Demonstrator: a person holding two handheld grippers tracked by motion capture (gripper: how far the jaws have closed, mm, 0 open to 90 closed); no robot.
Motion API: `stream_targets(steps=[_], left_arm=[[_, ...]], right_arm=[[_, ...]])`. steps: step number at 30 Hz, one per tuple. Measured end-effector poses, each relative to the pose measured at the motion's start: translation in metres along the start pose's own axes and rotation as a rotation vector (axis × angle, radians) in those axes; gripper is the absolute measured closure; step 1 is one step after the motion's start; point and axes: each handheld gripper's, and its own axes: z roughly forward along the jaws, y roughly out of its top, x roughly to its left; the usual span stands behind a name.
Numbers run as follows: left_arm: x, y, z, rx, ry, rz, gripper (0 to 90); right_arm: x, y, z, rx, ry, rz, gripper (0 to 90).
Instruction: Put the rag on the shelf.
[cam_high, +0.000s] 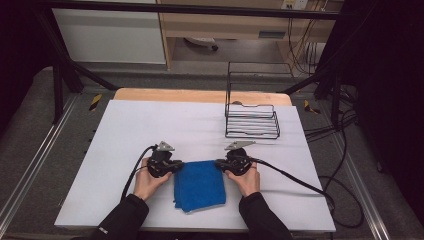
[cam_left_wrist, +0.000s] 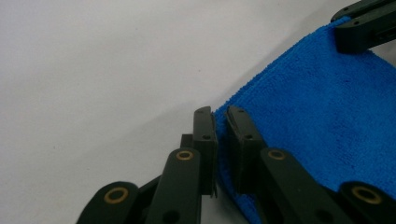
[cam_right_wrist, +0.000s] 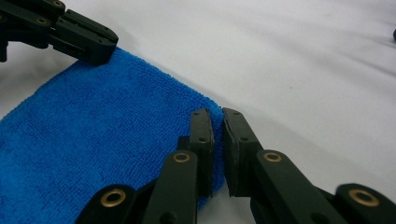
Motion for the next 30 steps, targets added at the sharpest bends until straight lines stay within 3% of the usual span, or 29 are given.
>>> stream_targets(steps=[8,17,30], left_arm=[[-0.004,0.002,-0.015,-0.086,0.005,0.008,83.6],[-0.01,0.009,-0.036,-0.193,-0.007,0.016,83.6],[-0.027,0.019,-0.059,-0.327,-0.015,0.058,83.6]], right_arm=[[0.004,0.003,-0.012,-0.044,0.018,0.003,84.4],[0.009,0.011,-0.036,-0.153,0.036,0.007,85.1],[0.011,0.018,-0.067,-0.282,0.034,-0.003,85.4]])
